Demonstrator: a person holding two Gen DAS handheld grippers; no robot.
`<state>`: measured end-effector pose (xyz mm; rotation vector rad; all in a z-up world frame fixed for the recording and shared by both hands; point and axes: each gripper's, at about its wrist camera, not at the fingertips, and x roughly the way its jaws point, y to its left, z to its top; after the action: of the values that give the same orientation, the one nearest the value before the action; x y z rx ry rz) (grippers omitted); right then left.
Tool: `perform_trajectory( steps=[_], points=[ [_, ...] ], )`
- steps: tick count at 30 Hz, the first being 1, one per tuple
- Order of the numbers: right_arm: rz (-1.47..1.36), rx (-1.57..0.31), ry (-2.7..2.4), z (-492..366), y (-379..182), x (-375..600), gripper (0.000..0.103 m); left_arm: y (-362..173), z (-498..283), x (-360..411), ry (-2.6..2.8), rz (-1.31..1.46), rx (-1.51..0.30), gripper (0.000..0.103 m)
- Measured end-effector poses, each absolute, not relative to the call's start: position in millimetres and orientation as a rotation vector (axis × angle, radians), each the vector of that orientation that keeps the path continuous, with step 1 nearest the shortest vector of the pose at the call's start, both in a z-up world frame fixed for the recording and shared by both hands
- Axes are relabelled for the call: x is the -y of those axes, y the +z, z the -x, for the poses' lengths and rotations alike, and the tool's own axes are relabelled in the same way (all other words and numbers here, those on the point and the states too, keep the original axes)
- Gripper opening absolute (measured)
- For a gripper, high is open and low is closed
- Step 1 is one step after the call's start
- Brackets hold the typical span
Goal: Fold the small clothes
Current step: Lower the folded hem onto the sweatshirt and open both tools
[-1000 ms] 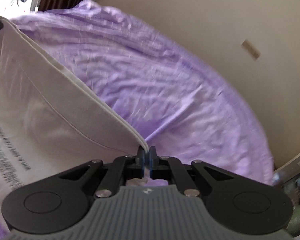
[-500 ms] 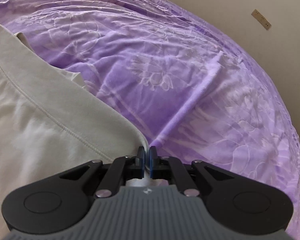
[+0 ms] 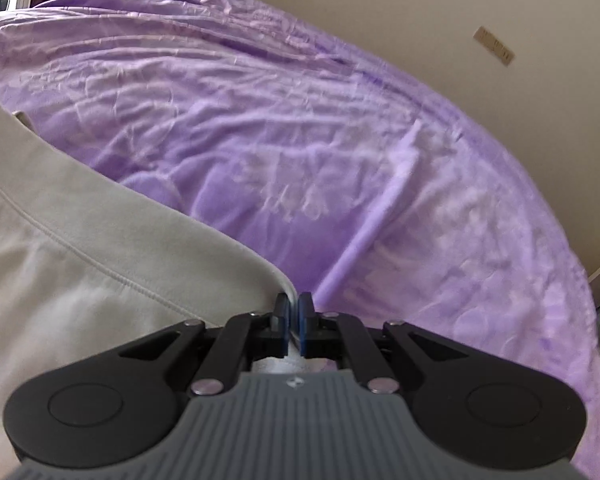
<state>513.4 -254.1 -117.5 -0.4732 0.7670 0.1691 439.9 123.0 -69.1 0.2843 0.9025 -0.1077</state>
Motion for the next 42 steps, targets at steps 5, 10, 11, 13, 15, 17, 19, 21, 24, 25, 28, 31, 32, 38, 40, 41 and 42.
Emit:
perform_trajectory(
  steps=[5, 10, 11, 13, 15, 17, 19, 21, 24, 25, 28, 31, 32, 38, 40, 41, 42],
  points=[
    [0.425, -0.740, 0.139, -503, -97, 265, 0.052, -44, -428, -133, -0.076, -0.235, -0.870, 0.062],
    [0.325, -0.778, 0.148, -479, -61, 277, 0.052, -16, -395, -135, -0.106, -0.181, -0.920, 0.058],
    [0.296, -0.795, 0.149, -472, -56, 279, 0.052, -12, -386, -135, -0.108, -0.167, -0.933, 0.058],
    [0.220, -0.832, 0.155, -454, -47, 286, 0.053, -4, -365, -138, -0.117, -0.132, -0.948, 0.058],
    [0.143, -0.876, 0.164, -431, -40, 294, 0.053, 1, -344, -145, -0.123, -0.061, -0.972, 0.058],
    [0.084, -0.911, 0.165, -406, -37, 302, 0.054, 4, -324, -153, -0.125, 0.023, -0.995, 0.058],
    [0.027, -0.936, 0.168, -379, -35, 311, 0.056, 6, -301, -164, -0.123, 0.110, -0.996, 0.058],
    [-0.029, -0.950, 0.162, -354, -35, 320, 0.059, 5, -281, -173, -0.104, 0.177, -0.981, 0.058],
    [-0.160, -0.955, 0.136, -316, -36, 339, 0.061, -4, -257, -188, -0.078, 0.281, -0.984, 0.058],
    [-0.195, -0.953, 0.131, -307, -37, 345, 0.061, -10, -249, -193, -0.058, 0.321, -0.990, 0.058],
    [-0.335, -0.960, 0.083, -279, -49, 365, 0.062, -27, -232, -207, -0.009, 0.423, -0.995, 0.058],
    [-0.517, -0.977, 0.041, -264, -67, 388, 0.062, -47, -219, -221, 0.017, 0.569, -1.000, 0.059],
    [-0.554, -0.982, 0.028, -261, -72, 394, 0.062, -53, -216, -225, 0.013, 0.618, -1.002, 0.059],
    [-0.765, -1.009, 0.010, -255, -105, 410, 0.055, -78, -211, -229, 0.007, 0.758, -0.985, 0.048],
    [-0.802, -1.001, 0.001, -253, -110, 411, 0.031, -78, -211, -229, 0.004, 0.774, -0.963, 0.018],
    [-0.814, -0.999, 0.004, -252, -111, 412, 0.014, -75, -208, -229, 0.004, 0.775, -0.946, 0.016],
    [-0.827, -0.990, 0.000, -251, -111, 414, 0.010, -70, -205, -229, 0.000, 0.772, -0.912, 0.013]
  ],
)
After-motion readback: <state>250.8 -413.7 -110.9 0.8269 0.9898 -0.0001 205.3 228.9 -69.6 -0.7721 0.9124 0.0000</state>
